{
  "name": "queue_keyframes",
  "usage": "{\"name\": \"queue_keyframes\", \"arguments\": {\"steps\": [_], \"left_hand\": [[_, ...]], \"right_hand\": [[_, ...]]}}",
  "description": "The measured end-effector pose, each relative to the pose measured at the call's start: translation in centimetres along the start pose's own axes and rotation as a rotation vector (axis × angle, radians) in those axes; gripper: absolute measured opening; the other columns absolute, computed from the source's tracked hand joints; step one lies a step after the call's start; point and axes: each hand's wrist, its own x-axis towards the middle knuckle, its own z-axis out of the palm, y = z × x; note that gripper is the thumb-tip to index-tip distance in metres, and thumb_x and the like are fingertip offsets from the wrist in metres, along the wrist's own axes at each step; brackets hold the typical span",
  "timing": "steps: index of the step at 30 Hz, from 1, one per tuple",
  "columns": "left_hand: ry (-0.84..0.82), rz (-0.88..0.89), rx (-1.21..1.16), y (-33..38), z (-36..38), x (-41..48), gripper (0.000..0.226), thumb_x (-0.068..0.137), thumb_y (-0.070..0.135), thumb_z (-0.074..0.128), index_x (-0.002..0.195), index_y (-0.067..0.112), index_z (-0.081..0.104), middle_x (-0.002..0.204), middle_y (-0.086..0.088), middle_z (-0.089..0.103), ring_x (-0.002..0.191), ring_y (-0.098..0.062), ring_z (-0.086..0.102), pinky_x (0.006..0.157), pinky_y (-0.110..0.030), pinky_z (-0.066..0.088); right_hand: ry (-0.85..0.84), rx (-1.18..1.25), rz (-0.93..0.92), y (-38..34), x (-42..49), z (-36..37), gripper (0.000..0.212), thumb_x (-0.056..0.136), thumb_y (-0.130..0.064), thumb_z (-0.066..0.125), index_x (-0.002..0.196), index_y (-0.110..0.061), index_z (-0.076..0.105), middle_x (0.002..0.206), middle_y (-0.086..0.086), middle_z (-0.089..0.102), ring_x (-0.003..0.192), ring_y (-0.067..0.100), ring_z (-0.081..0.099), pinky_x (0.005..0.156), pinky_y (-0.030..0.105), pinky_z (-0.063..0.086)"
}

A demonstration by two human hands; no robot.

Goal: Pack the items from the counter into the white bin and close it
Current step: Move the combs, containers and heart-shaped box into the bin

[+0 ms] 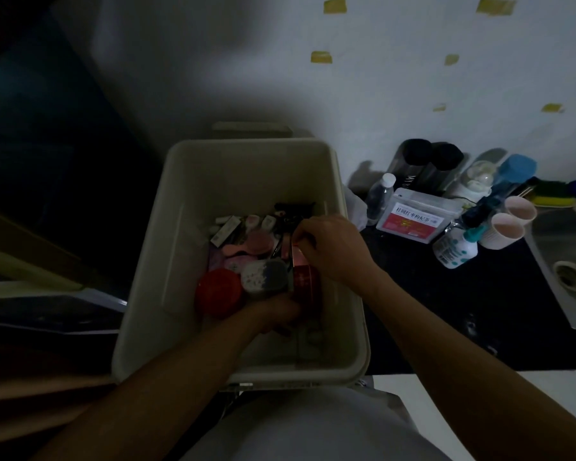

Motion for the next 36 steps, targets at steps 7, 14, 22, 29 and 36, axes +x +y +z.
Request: {"name": "queue_keyframes", "arguments": {"steps": [7,14,22,29,36], "left_hand": [[-0.006,0.006,0.061,0.2,-0.2,-0.4,0.050,0.096,0.046,0.054,0.139,0.023,0.045,0.134,-0.005,0.055,0.119,-0.024,0.056,0.097,-0.041,0.052],[0.068,0.048,0.124,0.9,-0.6,-1.1,0.051,0.095,0.044,0.055,0.139,0.019,0.044,0.131,-0.011,0.057,0.114,-0.027,0.059,0.093,-0.039,0.052],[0.241,0.273,0.418,3.4,-1.6,-2.9,0.033,0.101,0.014,0.046,0.128,-0.004,0.050,0.120,-0.021,0.059,0.107,-0.031,0.058,0.085,-0.033,0.047],[0.541,0.626,0.357,6.5,-3.8,-4.7,0.016,0.091,0.020,0.048,0.099,0.033,0.054,0.099,0.002,0.065,0.085,-0.008,0.061,0.067,-0.027,0.048],[0.552,0.752,0.142,11.1,-3.5,-5.8,0.031,0.092,0.027,0.051,0.122,0.036,0.053,0.119,0.010,0.062,0.108,-0.005,0.061,0.090,-0.028,0.052]], "right_hand": [[-0.011,-0.041,-0.016,0.0,0.1,0.1,0.019,0.091,-0.024,0.054,0.096,-0.024,0.072,0.089,-0.007,0.072,0.079,0.010,0.064,0.084,0.031,0.050],[-0.003,-0.067,-0.042,0.2,0.0,0.2,0.018,0.090,-0.025,0.055,0.095,-0.024,0.072,0.089,-0.007,0.072,0.080,0.011,0.065,0.083,0.026,0.044],[0.005,0.003,-0.042,0.3,0.0,0.3,0.016,0.089,-0.024,0.056,0.095,-0.026,0.071,0.093,-0.008,0.070,0.082,0.009,0.064,0.081,0.032,0.052],[0.070,0.217,0.061,0.9,0.4,-0.7,0.025,0.088,-0.018,0.051,0.108,-0.025,0.065,0.110,-0.009,0.064,0.101,0.006,0.056,0.083,0.026,0.048],[0.082,0.179,0.048,3.6,0.2,-3.4,0.026,0.092,-0.022,0.052,0.116,-0.027,0.061,0.114,-0.007,0.063,0.101,0.005,0.054,0.083,0.019,0.041]]}}
